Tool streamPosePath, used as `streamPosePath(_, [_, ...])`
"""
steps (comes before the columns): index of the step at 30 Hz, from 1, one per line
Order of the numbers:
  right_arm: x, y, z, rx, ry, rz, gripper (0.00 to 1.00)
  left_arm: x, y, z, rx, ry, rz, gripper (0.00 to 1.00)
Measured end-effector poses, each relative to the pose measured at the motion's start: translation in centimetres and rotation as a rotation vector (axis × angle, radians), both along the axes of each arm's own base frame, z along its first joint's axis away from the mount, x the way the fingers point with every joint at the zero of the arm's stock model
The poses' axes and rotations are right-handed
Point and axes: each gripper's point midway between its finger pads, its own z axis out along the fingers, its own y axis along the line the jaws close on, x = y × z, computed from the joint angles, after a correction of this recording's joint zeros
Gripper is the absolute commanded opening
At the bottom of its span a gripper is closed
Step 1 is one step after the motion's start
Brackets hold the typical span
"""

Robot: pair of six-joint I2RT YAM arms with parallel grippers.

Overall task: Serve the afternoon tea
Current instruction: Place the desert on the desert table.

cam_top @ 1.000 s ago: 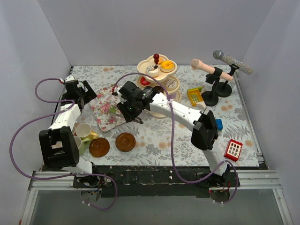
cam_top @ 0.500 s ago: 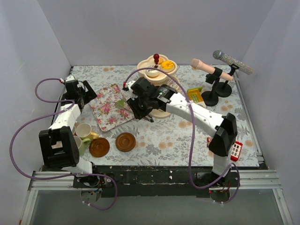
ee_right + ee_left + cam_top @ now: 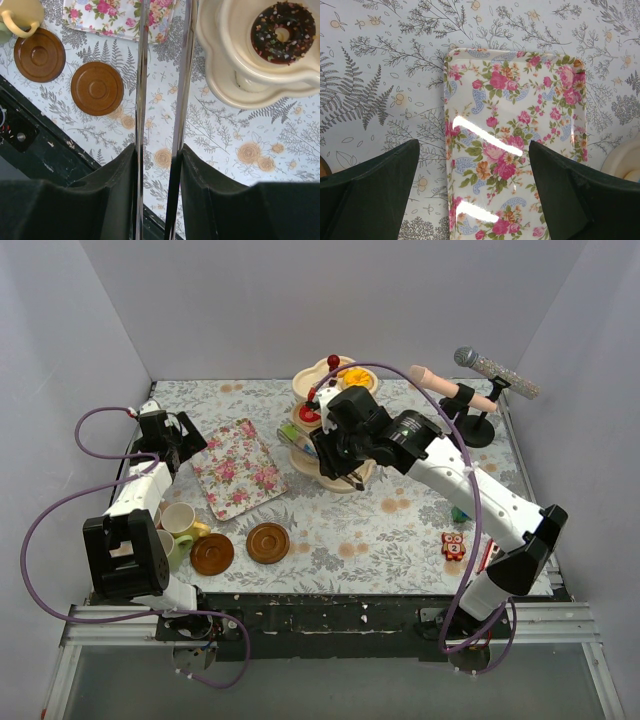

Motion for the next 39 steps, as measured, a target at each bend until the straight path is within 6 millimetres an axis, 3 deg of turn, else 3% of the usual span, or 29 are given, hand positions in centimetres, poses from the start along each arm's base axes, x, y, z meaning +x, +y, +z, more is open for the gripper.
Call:
streamPosePath(12, [0.6,-1.8,6.0,0.08,-0.082,-0.042,0.34,0.0,0.0,0.0,0.0,0.0,-0.001,0.91])
streamPosePath(20, [3.7,-3.5,9.9,0.121,-0.171,-0.106,0.34,0.0,0.0,0.0,0.0,0.0,-0.001,0.91])
streamPosePath(24, [5.3,-3.9,9.6,0.105,-0.178,-0.123,0.33,0.0,0.0,0.0,-0.001,0.0,-0.001,0.91])
streamPosePath(32, [8.1,-3.6,6.2,0.026,-0.135,-0.136,0.33,0.0,-0.1,0.0,-0.003,0.0,-0.004,0.91])
streamPosePath(39, [9.0,-3.3,6.4,0.034,-0.141,-0.127,0.33,0.0,-0.1,0.0,-0.003,-0.001,-0.004,0.91])
